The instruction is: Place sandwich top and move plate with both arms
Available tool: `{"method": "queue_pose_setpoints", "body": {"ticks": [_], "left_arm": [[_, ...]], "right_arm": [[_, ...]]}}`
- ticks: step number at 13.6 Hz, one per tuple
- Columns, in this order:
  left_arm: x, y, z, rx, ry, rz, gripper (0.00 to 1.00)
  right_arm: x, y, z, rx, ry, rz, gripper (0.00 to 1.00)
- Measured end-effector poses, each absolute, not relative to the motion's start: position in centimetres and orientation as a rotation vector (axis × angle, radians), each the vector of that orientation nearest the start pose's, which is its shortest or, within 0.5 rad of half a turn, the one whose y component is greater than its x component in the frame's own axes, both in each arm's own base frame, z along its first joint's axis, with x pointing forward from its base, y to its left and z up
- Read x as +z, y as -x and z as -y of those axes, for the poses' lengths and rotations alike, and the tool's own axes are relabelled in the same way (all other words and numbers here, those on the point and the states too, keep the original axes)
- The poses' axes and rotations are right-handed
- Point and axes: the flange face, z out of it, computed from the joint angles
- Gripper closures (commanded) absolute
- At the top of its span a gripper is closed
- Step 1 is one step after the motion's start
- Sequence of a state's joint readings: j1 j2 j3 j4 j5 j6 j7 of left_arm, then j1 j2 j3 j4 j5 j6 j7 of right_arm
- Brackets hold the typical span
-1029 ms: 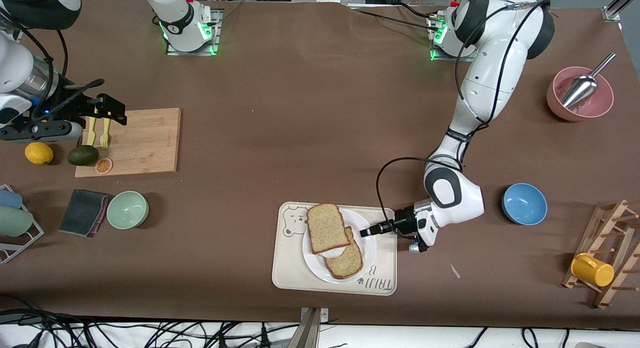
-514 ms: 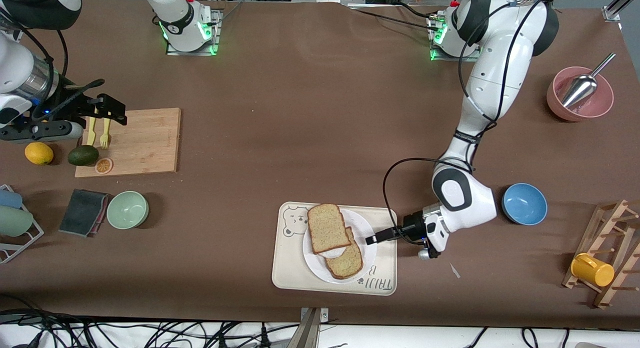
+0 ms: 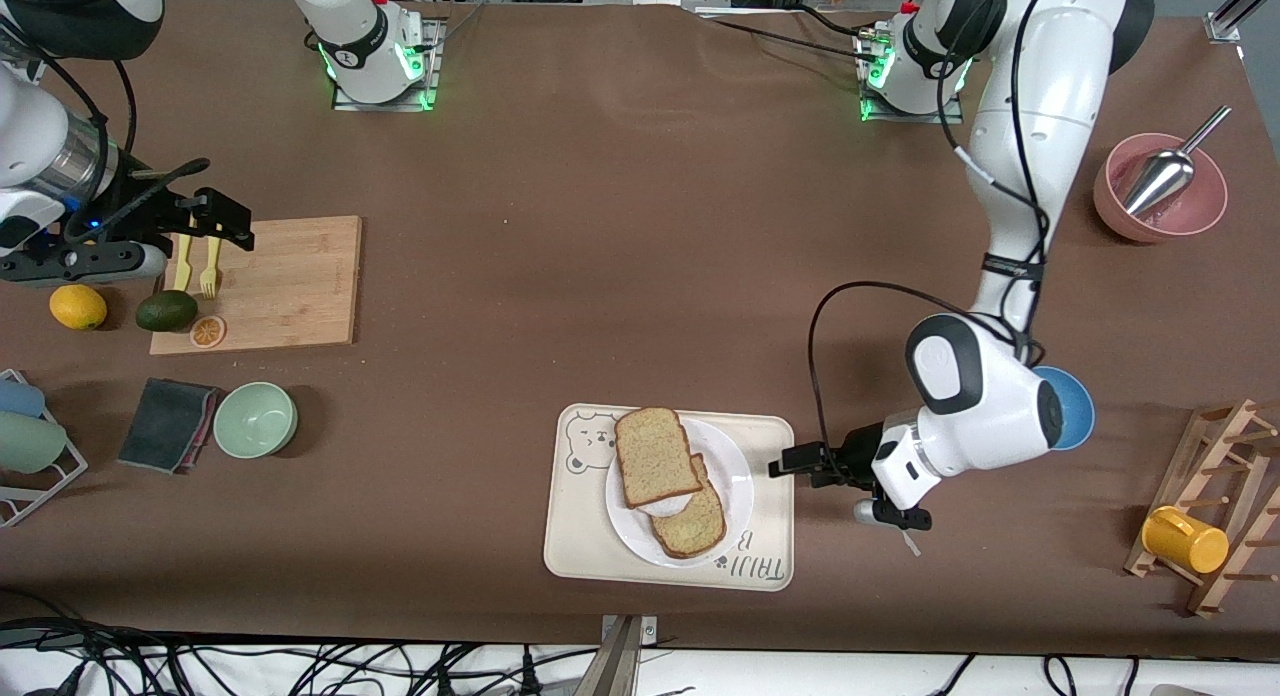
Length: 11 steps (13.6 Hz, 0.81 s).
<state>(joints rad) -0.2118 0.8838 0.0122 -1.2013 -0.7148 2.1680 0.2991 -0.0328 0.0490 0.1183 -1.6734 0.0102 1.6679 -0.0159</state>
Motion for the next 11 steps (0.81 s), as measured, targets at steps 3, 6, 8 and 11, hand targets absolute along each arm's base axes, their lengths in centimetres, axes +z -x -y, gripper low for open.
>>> {"method": "queue_pose_setpoints", "body": {"ticks": [3, 6, 8, 11], "left_arm": [[31.2, -74.1, 16.0, 0.004, -2.695, 0.280, 0.00], [38.6, -71.8, 14.3, -0.136, -2.849, 0.337, 0.00], [44.8, -69.5, 13.2, -0.197, -2.973, 0.319, 0.00], [54.0, -65.6, 11.8, -0.184, -3.059, 0.234, 0.00]], "right_arm": [[55.7, -57.0, -4.9, 0.084, 3.122, 0.158, 0.00], [55.8, -57.0, -4.9, 0.077, 3.122, 0.158, 0.00], [56.2, -57.1, -4.9, 0.058, 3.122, 0.158, 0.00], [56.6, -57.1, -4.9, 0.045, 3.122, 0.159, 0.00]]}}
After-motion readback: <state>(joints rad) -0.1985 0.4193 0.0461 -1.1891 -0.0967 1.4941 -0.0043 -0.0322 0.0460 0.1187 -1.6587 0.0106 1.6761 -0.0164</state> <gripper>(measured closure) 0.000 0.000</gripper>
